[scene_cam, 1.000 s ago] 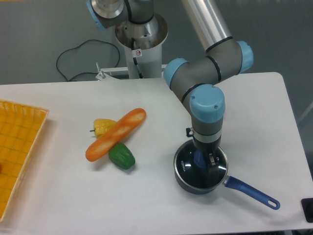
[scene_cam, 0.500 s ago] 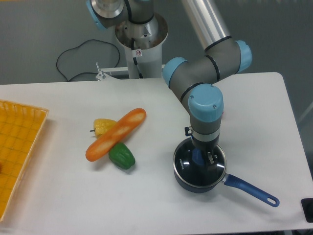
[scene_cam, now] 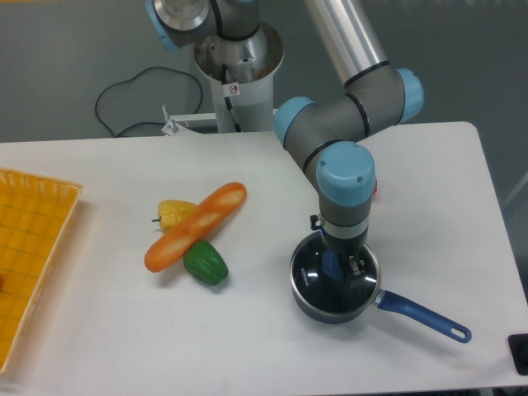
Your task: Open the lid
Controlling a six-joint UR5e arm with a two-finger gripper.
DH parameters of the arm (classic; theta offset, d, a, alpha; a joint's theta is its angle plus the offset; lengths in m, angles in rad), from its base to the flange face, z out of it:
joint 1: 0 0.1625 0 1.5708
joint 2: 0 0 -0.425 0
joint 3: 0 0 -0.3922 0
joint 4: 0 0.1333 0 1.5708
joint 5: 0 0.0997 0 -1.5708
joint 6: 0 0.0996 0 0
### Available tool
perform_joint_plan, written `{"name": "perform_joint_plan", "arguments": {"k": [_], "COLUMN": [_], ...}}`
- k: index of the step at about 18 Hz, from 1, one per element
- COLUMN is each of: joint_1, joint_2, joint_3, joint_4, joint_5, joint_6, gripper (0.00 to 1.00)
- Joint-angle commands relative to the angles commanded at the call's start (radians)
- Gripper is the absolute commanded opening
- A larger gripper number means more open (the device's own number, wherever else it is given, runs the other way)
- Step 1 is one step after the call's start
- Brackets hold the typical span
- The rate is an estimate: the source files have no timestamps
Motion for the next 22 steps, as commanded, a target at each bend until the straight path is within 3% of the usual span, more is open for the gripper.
{"name": "perform_joint_plan", "arguments": {"k": [22], "joint_1": [0.005], "joint_2": [0.043], "joint_3": [0.005], "joint_4": [-0.049], "joint_5": [-0.006], "joint_6": [-0.028], "gripper": [0.55]}}
